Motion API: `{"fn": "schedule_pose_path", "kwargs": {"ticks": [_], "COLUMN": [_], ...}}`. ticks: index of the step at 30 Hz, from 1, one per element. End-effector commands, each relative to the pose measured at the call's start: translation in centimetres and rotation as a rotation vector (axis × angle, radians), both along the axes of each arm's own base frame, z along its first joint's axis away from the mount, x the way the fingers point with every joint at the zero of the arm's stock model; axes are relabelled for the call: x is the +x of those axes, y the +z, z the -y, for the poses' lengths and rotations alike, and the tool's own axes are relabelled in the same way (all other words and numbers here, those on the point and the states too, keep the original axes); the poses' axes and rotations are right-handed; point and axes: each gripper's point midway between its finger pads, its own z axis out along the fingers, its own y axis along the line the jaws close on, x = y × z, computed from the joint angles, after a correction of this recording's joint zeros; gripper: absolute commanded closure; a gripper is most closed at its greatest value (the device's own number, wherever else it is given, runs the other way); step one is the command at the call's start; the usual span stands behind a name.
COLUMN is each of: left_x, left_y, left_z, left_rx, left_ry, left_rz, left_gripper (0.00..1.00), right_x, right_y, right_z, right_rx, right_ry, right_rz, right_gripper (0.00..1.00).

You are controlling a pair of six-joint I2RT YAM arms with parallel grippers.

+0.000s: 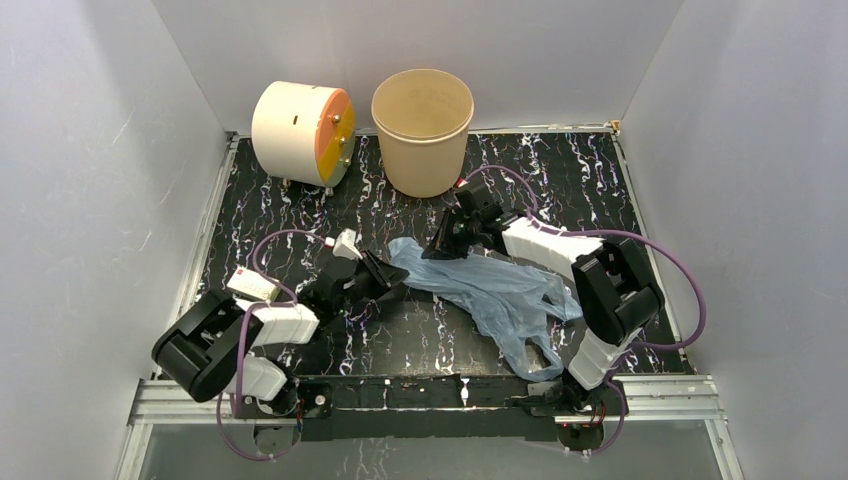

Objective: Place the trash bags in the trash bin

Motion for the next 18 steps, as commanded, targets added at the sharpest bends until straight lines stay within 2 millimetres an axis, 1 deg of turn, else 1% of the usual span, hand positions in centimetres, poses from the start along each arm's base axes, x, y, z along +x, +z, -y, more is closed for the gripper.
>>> {"fn": "schedule_pose_path", "kwargs": {"ticks": [1, 2, 3, 4, 6, 8, 10, 13, 14, 15, 16, 17, 18], "left_x": [1.3, 0.7, 0.4, 0.0, -0.6, -0.9, -0.8, -0.1, 0.2, 0.5, 0.7, 0.9, 1.3], "left_y": [2.8, 2.0, 1.5, 0.9, 0.5, 0.4, 1.0, 2.8, 3.4, 3.8, 4.2, 4.1, 3.7], "left_z": [1.3, 0.4, -0.7, -1.9, -4.1, -5.7, -7.0, -8.8, -9.2, -9.2, -8.8, -8.9, -9.4], "left_rx": [-0.032, -0.016, -0.001, 0.018, 0.069, 0.170, 0.316, 0.500, 0.539, 0.571, 0.591, 0.616, 0.637], "left_ry": [-0.016, -0.001, 0.035, 0.070, 0.121, 0.128, 0.100, 0.089, 0.090, 0.059, 0.015, -0.001, 0.013], "left_rz": [0.099, 0.088, 0.090, 0.093, 0.123, 0.140, 0.176, 0.213, 0.214, 0.230, 0.249, 0.236, 0.195], "left_gripper": [0.91, 0.97, 1.00, 1.00, 1.00, 1.00, 1.00, 1.00, 1.00, 1.00, 0.97, 0.86, 0.66], "right_x": [2.0, 2.4, 2.9, 3.4, 4.2, 4.5, 4.0, 2.8, 2.4, 2.0, 1.9, 1.8, 1.8], "right_y": [1.5, 1.6, 1.8, 1.8, 2.2, 2.8, 3.1, 2.4, 2.2, 2.0, 1.9, 1.9, 1.8], "right_z": [0.6, 1.2, 2.0, 2.9, 4.7, 5.7, 6.1, 6.5, 6.5, 6.4, 6.3, 6.4, 6.5], "right_rx": [0.007, 0.001, -0.010, -0.020, -0.021, 0.011, 0.040, 0.029, 0.033, 0.046, 0.052, 0.051, 0.046], "right_ry": [-0.030, -0.037, -0.053, -0.070, -0.098, -0.076, -0.021, 0.045, 0.057, 0.069, 0.074, 0.070, 0.061], "right_rz": [0.073, 0.083, 0.091, 0.098, 0.106, 0.112, 0.093, 0.038, 0.024, 0.016, 0.010, 0.009, 0.007], "right_gripper": [1.00, 1.00, 1.00, 1.00, 1.00, 1.00, 1.00, 1.00, 1.00, 1.00, 1.00, 1.00, 1.00]}}
